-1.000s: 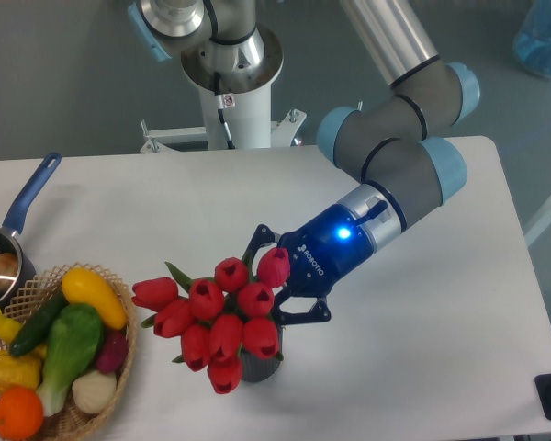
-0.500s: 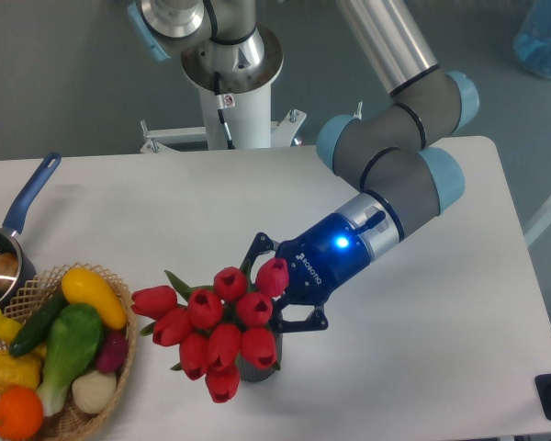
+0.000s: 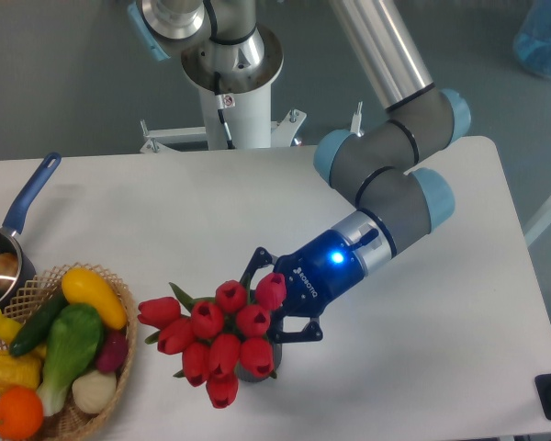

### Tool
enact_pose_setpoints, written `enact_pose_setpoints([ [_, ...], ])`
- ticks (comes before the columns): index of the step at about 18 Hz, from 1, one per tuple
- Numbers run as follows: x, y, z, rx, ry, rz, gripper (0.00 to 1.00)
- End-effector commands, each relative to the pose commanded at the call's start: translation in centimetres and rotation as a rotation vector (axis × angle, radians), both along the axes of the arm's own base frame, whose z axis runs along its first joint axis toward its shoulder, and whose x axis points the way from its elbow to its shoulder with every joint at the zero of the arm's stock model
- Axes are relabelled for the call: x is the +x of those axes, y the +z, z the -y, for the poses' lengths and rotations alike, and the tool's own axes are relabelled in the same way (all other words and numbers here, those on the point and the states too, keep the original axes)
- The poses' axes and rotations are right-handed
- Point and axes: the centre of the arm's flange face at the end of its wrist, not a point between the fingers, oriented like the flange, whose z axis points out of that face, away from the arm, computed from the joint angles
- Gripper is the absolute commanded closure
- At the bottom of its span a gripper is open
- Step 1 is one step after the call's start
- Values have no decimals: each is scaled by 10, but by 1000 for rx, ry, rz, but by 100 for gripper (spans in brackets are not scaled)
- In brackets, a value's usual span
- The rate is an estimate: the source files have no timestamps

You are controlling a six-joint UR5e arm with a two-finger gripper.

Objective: Insert the flowers into the vase
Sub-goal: 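Open the gripper to release the tulip stems in the vase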

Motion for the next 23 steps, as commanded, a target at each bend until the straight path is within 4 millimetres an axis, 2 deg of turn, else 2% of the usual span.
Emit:
enact_pose_setpoints([
  [3, 4, -15, 4, 4, -1, -13, 84],
  [8, 9, -24, 8, -4, 0, -6, 81],
  [9, 16, -34, 12, -4, -1, -9, 81],
  [11, 19, -45, 17, 14, 0, -40, 74],
  [15, 21, -49, 21, 14, 2, -40, 72],
  [17, 20, -50, 23, 13, 5, -38, 61],
  [19, 21, -50, 23, 12, 5, -37, 36],
  [23, 16, -51, 28, 13, 16, -35, 19],
])
